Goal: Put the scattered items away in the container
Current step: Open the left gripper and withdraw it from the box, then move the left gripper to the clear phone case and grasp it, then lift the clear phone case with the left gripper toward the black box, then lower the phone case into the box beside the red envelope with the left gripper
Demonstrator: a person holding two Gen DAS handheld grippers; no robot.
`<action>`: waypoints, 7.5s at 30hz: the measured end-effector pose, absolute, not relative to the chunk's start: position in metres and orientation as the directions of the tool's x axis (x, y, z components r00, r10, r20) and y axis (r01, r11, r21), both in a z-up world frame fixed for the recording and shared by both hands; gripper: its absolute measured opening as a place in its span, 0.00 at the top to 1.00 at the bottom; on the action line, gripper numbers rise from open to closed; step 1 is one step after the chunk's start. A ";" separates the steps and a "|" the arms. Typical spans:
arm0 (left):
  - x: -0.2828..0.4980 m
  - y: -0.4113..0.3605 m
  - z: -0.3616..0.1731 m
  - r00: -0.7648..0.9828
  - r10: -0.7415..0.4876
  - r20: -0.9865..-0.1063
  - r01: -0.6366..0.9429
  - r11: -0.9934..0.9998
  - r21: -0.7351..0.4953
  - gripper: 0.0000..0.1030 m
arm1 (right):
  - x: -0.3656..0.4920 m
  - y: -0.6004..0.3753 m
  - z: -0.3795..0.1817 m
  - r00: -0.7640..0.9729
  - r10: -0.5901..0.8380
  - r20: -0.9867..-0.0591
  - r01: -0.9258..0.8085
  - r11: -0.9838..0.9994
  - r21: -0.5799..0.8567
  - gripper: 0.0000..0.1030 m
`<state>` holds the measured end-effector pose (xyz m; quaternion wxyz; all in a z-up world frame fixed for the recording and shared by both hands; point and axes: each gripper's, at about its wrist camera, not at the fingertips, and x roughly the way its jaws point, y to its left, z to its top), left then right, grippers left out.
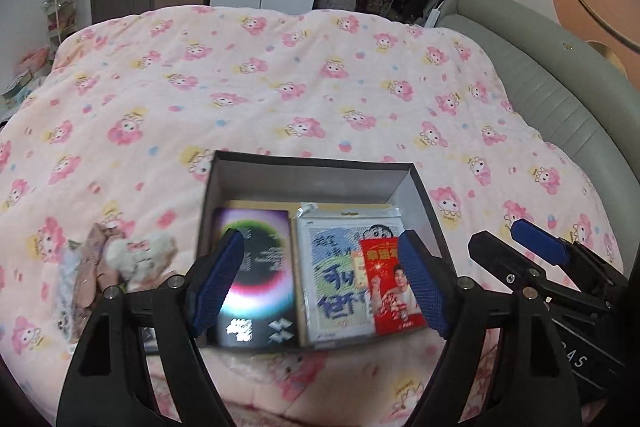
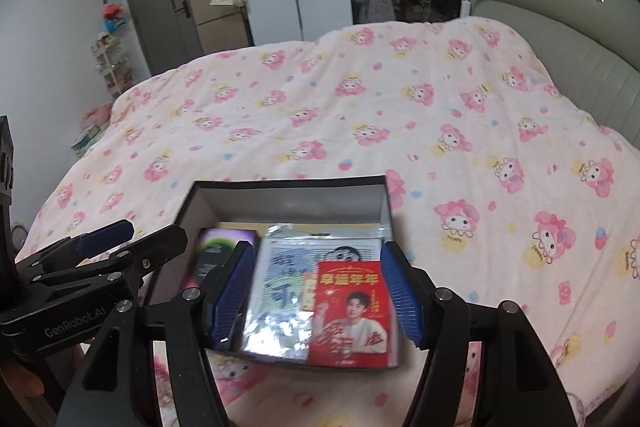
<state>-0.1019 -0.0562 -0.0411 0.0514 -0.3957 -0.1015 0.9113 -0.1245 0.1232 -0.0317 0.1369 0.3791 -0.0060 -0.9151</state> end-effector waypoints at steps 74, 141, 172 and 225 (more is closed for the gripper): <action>-0.002 -0.415 -0.274 -0.528 0.176 -0.831 0.654 -0.539 -0.530 0.47 | -0.171 -0.315 -0.233 -0.174 -0.361 -0.916 0.793 -0.603 0.087 0.45; 0.004 -0.370 -0.186 -0.531 0.136 -0.836 0.533 -0.713 -0.455 0.43 | -0.112 -0.212 -0.174 -0.085 -0.468 -0.880 0.747 -0.614 0.254 0.64; -0.162 -0.048 -0.177 -0.334 0.437 -0.835 0.037 -0.879 -0.475 0.45 | -0.166 0.131 -0.158 -0.344 -0.307 -0.888 0.398 -0.904 0.158 0.63; -0.207 -0.022 -0.222 -0.230 0.573 -0.787 0.019 -0.805 -0.592 0.74 | -0.211 0.111 -0.205 -0.266 -0.313 -0.912 0.360 -0.910 0.207 0.77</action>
